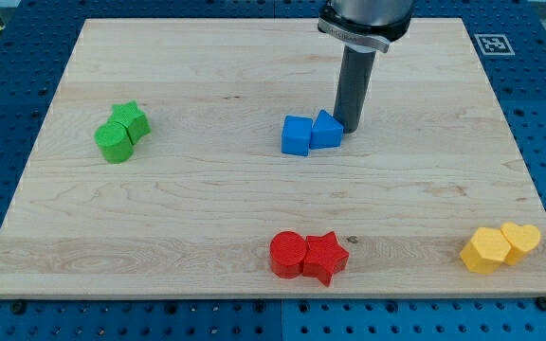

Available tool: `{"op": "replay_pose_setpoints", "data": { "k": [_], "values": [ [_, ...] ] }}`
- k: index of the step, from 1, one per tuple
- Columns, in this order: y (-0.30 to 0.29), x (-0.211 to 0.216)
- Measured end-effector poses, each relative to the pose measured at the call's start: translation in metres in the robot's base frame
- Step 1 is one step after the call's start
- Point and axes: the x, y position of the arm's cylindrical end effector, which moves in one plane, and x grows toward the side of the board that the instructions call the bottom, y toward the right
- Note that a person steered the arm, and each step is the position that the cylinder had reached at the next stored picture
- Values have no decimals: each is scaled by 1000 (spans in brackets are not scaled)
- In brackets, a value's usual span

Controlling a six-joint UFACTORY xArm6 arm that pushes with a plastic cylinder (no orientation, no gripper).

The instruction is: Move the arm away from the blue triangle

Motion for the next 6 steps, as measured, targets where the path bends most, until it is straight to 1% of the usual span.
{"op": "replay_pose_setpoints", "data": {
  "k": [1, 2, 4, 6],
  "values": [
    [-11, -39],
    [-55, -52],
    [-204, -52],
    [-290, -40]
  ]
}}
